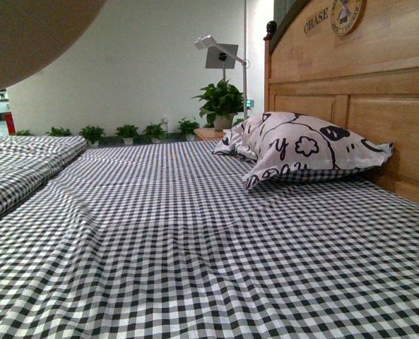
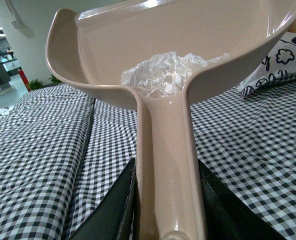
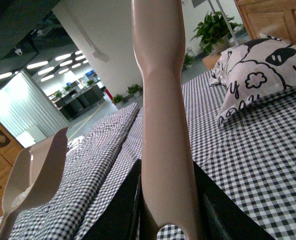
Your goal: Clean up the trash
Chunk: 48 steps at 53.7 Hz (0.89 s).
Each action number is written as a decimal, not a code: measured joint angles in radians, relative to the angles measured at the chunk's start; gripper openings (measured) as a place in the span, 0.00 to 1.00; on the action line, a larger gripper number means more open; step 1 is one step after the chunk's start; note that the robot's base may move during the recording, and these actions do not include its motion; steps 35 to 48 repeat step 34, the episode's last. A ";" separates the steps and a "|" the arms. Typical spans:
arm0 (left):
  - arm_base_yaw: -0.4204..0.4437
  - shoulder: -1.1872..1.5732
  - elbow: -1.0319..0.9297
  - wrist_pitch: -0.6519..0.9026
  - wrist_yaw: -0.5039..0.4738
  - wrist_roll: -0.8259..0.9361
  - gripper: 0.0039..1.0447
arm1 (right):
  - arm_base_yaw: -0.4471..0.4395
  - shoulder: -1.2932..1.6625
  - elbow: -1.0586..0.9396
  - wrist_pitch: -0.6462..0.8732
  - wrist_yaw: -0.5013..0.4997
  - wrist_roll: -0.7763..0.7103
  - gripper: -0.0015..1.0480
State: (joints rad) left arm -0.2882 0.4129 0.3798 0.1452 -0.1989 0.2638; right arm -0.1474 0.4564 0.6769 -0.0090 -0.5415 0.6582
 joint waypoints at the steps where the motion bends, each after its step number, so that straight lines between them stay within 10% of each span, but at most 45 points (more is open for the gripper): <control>1: 0.000 0.000 0.000 0.000 0.000 0.000 0.27 | 0.000 0.000 0.000 0.000 0.000 0.000 0.21; 48: 0.000 0.000 0.000 0.000 0.000 0.000 0.27 | 0.000 0.000 0.000 0.000 0.000 0.000 0.21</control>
